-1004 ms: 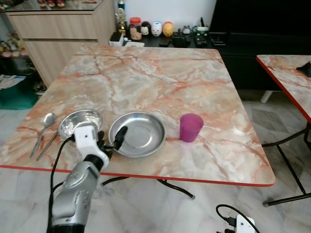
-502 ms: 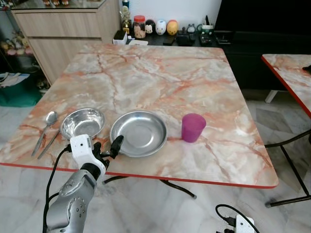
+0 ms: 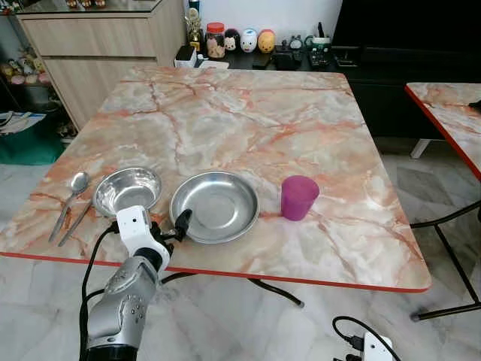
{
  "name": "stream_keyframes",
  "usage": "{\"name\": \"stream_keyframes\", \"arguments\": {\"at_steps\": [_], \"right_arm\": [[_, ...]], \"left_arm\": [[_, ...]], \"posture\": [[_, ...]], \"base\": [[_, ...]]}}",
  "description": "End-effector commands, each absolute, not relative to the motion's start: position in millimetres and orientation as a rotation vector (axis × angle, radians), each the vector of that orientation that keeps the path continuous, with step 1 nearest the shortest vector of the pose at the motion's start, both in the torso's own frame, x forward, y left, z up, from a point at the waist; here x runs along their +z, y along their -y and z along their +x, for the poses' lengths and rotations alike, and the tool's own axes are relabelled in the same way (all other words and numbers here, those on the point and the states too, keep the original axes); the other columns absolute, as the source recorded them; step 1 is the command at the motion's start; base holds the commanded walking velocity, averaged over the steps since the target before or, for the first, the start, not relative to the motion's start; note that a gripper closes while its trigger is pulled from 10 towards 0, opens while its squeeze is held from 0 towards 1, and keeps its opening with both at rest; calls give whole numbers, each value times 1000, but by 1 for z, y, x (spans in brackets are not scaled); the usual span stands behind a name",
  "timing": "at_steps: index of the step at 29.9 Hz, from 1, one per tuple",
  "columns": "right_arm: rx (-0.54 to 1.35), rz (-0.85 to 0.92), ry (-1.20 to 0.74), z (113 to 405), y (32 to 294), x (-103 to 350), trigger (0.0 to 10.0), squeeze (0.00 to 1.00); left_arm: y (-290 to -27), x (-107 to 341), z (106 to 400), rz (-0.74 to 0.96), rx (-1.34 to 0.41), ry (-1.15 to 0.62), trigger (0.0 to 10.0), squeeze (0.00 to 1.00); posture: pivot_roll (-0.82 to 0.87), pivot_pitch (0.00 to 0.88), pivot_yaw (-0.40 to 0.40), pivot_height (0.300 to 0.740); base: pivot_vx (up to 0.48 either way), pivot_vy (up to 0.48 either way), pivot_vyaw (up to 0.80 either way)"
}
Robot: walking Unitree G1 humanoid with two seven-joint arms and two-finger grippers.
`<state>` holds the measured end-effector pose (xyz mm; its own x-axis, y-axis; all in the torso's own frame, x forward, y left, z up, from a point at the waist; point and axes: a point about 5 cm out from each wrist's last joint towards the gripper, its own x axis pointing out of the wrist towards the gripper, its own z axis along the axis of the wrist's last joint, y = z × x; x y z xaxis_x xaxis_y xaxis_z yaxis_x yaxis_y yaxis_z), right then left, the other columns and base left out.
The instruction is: Setting the table
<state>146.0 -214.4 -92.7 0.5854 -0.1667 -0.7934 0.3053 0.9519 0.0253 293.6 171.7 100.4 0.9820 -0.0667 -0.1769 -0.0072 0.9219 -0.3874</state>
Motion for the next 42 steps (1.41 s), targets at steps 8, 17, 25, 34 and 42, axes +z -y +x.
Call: {"name": "stream_keyframes", "arguments": {"at_steps": [8,17,25,34,42], "right_arm": [[-281,165,-912,145,216,-93,10000,0],[-290,160,-909,145,216,-93,10000,0],[-287,161,-909,146,215,-93,10000,0],[-284,161,-912,145,215,-93,10000,0],[-281,159,-916,144,216,-93,10000,0]], "left_arm": [[-168,96,305,-426,-1,-182,10000,0],[-166,98,315,-411,16,-154,10000,0],[-164,97,318,-389,28,-146,10000,0],[-158,95,319,-365,18,-145,9647,0],[-156,92,319,-338,9,-157,7451,0]], "posture": [[30,60,-4,740],[25,58,-3,740],[26,58,-3,740],[23,47,-5,740],[24,34,-6,740]], "base": [[0,0,0],[0,0,0],[0,0,0],[0,0,0],[0,0,0]]}}
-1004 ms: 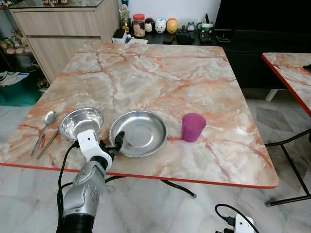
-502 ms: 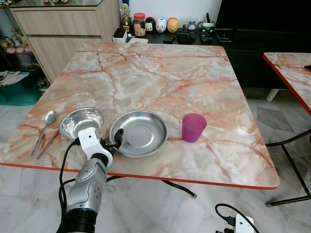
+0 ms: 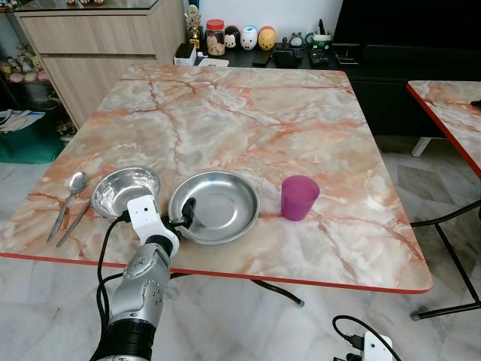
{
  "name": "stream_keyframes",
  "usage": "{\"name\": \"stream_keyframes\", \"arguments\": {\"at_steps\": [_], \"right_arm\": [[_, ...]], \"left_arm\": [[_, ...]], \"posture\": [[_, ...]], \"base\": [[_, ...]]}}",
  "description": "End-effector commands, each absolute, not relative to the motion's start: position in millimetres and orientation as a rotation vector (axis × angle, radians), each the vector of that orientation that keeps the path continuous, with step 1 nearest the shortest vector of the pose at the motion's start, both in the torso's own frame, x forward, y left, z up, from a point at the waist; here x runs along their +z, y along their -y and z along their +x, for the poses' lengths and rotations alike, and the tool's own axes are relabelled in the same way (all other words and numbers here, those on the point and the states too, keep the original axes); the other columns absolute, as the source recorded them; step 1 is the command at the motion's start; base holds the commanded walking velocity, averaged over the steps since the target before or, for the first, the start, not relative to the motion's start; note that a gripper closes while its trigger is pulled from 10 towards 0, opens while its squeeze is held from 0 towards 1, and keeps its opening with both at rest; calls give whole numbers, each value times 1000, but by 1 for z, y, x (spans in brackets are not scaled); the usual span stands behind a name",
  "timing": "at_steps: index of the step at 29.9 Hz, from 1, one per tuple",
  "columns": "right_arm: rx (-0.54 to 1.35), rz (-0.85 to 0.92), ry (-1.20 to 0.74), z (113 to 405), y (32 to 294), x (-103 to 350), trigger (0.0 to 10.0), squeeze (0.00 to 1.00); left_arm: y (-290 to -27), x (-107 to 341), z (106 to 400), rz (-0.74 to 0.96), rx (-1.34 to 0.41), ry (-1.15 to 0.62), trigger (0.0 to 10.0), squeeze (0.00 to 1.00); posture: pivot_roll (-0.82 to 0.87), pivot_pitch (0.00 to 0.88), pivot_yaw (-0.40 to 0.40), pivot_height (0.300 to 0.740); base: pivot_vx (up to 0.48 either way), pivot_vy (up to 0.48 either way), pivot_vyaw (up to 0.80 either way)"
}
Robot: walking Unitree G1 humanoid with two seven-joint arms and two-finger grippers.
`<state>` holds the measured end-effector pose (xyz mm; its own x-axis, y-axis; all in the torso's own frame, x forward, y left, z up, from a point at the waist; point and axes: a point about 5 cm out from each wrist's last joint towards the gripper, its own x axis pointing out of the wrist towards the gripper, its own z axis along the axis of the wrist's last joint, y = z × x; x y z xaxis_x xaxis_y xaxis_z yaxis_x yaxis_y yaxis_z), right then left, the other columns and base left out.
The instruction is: Setting the table
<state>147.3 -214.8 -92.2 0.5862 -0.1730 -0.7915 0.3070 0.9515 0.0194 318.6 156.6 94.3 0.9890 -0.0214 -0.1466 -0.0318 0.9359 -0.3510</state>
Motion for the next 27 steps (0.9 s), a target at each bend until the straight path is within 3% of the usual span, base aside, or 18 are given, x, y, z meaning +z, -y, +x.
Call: {"name": "stream_keyframes", "arguments": {"at_steps": [1,2,4,5,7,9,10,11,17,18,19,20,22,26,27], "right_arm": [[-280,159,-916,144,216,-93,10000,0],[-280,159,-916,144,216,-93,10000,0],[-279,158,-916,144,216,-93,10000,0],[-279,159,-916,144,216,-93,10000,0],[-279,159,-917,144,216,-93,10000,0],[-279,158,-917,144,216,-93,10000,0],[-279,159,-918,144,216,-93,10000,0],[-278,159,-918,144,216,-93,10000,0],[-275,158,-919,145,216,-93,10000,0],[-275,159,-919,145,216,-93,10000,0],[-275,159,-918,145,216,-93,10000,0],[-274,159,-918,145,215,-93,10000,0],[-274,159,-918,145,215,-93,10000,0],[-273,160,-920,145,215,-93,10000,0],[-272,160,-920,145,215,-93,10000,0]], "left_arm": [[-156,92,319,-330,7,-157,5451,0],[-155,92,319,-320,5,-160,3098,0],[-154,91,319,-316,6,-163,3098,0],[-154,91,319,-291,7,-163,471,0],[-154,91,319,-287,5,-164,392,0],[-153,90,319,-283,0,-167,1373,0],[-153,91,318,-277,-3,-167,8431,0],[-153,91,319,-269,-4,-166,10000,0],[-153,91,319,-245,5,-170,10000,0],[-154,91,319,-236,9,-175,5137,0],[-154,90,319,-226,13,-181,3804,0],[-154,89,319,-221,14,-182,588,0],[-154,89,319,-219,14,-181,39,0],[-155,87,319,-189,21,-204,0,0],[-155,88,319,-178,15,-200,6941,0]], "posture": [[24,34,-6,740],[23,32,-7,740],[23,32,-7,740],[23,34,-6,740],[23,34,-6,740],[23,34,-6,740],[23,45,-8,740],[23,45,-8,740],[26,52,-8,740],[25,53,-7,740],[25,53,-7,740],[25,53,-7,740],[23,54,-7,740],[24,54,-7,740],[26,56,-7,740]], "base": [[0,0,0],[0,0,0],[0,0,0],[0,0,0],[0,0,0],[0,0,0],[0,0,0],[0,0,0],[0,0,0],[0,0,0],[0,0,0],[0,0,0],[0,0,0],[0,0,0],[0,0,0]]}}
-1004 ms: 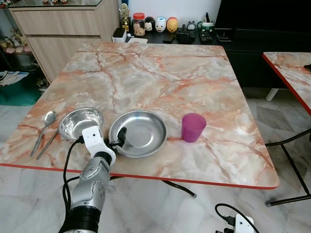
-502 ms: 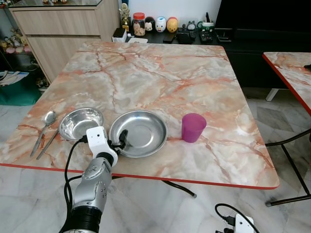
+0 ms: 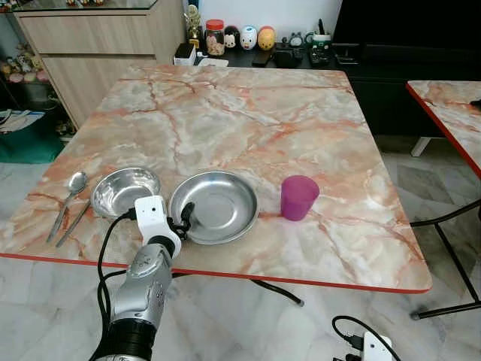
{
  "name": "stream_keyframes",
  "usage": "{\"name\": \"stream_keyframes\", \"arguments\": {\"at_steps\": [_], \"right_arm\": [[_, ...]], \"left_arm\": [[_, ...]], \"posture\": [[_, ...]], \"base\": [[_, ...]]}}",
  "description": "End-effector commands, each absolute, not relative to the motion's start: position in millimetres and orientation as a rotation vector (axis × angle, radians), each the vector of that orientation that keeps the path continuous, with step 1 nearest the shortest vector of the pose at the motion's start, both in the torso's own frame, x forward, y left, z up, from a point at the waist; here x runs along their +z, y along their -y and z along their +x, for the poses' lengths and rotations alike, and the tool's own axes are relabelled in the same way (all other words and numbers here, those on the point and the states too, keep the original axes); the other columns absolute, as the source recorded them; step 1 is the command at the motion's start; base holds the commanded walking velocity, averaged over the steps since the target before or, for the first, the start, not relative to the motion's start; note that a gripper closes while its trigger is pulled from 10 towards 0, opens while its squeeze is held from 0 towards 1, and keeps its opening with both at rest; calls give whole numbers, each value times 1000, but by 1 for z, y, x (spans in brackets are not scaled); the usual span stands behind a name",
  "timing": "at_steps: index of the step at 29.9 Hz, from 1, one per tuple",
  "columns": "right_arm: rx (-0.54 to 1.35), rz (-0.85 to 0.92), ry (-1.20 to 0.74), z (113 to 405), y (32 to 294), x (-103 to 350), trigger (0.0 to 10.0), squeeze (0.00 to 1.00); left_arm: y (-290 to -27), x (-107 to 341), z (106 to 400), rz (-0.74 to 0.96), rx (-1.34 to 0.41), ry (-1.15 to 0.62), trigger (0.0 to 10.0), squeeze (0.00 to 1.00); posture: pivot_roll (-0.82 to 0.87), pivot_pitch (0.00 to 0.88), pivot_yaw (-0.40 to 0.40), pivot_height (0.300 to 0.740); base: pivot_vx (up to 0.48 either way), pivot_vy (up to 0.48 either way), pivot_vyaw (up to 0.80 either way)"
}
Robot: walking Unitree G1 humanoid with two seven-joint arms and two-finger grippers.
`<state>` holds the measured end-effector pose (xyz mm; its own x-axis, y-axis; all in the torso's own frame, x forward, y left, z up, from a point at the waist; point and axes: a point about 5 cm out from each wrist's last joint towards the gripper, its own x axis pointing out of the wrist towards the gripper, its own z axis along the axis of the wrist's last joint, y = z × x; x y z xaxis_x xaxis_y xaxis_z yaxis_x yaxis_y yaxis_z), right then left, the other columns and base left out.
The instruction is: Setting the table
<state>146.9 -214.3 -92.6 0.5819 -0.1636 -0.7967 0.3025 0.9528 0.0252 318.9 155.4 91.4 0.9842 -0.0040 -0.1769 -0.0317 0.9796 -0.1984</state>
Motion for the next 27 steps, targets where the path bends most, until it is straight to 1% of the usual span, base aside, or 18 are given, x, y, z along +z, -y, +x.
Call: {"name": "stream_keyframes", "arguments": {"at_steps": [1,11,12,13,14,15,16,27], "right_arm": [[-271,160,-921,145,215,-93,10000,0],[-269,161,-921,145,215,-93,10000,0],[-268,162,-921,145,215,-93,10000,0],[-267,161,-922,145,215,-93,10000,0],[-267,161,-922,145,215,-93,10000,0],[-267,161,-922,145,215,-93,10000,0],[-267,162,-921,145,215,-93,10000,0],[-263,162,-924,145,215,-93,10000,0]], "left_arm": [[-154,88,319,-178,11,-198,10000,0],[-154,88,319,-165,5,-206,10000,0],[-153,88,319,-167,5,-205,8941,0],[-153,88,319,-170,5,-204,3843,0],[-153,88,319,-171,5,-203,3843,0],[-153,88,319,-171,5,-203,1804,0],[-153,88,319,-170,4,-202,0,0],[-153,88,319,-167,6,-203,0,0]], "posture": [[26,56,-7,740],[27,59,-7,740],[27,59,-7,740],[27,59,-7,740],[27,59,-7,740],[27,59,-7,740],[27,57,-6,740],[29,58,-8,740]], "base": [[0,0,0],[0,0,0],[0,0,0],[0,0,0],[0,0,0],[0,0,0],[0,0,0],[0,0,0]]}}
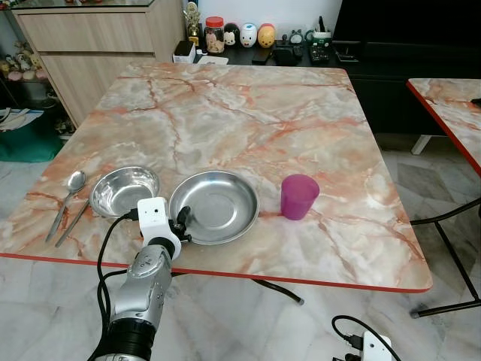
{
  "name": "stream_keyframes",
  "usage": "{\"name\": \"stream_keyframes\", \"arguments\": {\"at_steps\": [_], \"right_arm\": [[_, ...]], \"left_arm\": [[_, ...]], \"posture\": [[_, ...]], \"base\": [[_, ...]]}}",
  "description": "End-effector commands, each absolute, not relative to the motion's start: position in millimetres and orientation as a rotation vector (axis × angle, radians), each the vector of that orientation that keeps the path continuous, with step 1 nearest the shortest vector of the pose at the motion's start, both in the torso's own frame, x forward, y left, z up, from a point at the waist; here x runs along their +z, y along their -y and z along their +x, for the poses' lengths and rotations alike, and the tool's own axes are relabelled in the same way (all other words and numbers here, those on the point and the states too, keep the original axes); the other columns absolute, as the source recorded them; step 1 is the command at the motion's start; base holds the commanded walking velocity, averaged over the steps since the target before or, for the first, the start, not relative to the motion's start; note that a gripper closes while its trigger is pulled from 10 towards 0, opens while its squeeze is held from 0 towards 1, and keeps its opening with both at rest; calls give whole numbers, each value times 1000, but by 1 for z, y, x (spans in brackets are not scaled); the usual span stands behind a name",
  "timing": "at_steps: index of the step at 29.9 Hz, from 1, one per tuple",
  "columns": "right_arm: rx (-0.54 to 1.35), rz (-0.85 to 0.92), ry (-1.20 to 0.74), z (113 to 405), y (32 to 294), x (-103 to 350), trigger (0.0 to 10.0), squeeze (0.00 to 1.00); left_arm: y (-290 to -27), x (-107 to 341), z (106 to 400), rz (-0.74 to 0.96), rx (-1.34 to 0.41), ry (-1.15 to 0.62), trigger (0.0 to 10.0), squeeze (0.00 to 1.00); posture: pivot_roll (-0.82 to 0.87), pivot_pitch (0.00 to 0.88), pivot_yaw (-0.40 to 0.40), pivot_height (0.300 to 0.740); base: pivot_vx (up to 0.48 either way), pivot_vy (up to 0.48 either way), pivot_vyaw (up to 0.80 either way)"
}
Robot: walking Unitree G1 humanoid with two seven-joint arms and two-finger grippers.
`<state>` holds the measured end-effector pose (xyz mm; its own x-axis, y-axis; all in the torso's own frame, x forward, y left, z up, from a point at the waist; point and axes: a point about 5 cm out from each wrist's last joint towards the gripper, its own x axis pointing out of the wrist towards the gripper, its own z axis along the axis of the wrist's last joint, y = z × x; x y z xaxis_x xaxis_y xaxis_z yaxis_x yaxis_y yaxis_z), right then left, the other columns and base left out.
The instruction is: Setting the table
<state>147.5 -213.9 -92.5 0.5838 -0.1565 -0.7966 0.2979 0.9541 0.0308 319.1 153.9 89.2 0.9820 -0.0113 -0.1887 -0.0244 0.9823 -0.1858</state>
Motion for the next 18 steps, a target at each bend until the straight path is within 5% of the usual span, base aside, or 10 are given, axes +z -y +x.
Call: {"name": "stream_keyframes", "arguments": {"at_steps": [1,18], "right_arm": [[-263,163,-924,145,215,-93,10000,0],[-258,163,-930,145,214,-94,10000,0]], "left_arm": [[-153,88,319,-166,6,-203,0,0],[-152,90,319,-149,-1,-204,0,0]], "posture": [[29,58,-8,740],[30,56,-7,740]], "base": [[0,0,0],[0,0,0]]}}
